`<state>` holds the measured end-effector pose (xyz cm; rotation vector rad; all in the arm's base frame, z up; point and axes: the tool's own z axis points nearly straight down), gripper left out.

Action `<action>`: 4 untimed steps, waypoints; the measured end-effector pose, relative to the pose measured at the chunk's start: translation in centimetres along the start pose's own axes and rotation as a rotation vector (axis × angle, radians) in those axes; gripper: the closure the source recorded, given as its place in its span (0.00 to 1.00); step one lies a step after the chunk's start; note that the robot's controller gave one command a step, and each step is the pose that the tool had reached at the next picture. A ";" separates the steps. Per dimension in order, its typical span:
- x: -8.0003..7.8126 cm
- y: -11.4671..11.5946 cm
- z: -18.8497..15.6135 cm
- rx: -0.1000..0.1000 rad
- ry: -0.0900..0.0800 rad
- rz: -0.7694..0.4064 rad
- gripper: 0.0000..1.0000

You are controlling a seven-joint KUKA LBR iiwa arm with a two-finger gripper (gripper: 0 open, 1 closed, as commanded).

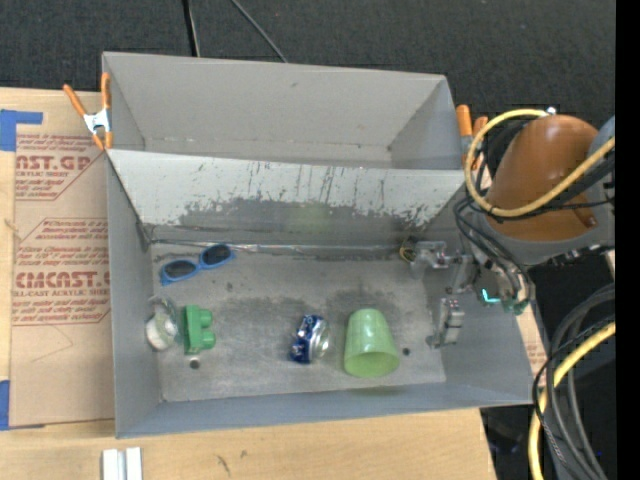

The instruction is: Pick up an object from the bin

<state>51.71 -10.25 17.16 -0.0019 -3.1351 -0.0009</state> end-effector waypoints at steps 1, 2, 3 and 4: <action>1.5 4.4 10.7 -0.003 0.001 0.037 0.00; 1.3 4.2 10.3 0.000 -0.006 0.039 1.00; -3.1 5.9 1.3 -0.001 -0.019 0.070 1.00; -1.7 7.8 -8.1 0.000 -0.017 0.047 1.00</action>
Offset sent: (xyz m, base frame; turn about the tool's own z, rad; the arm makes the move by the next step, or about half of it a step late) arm -0.0131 0.0409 -0.1016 0.0404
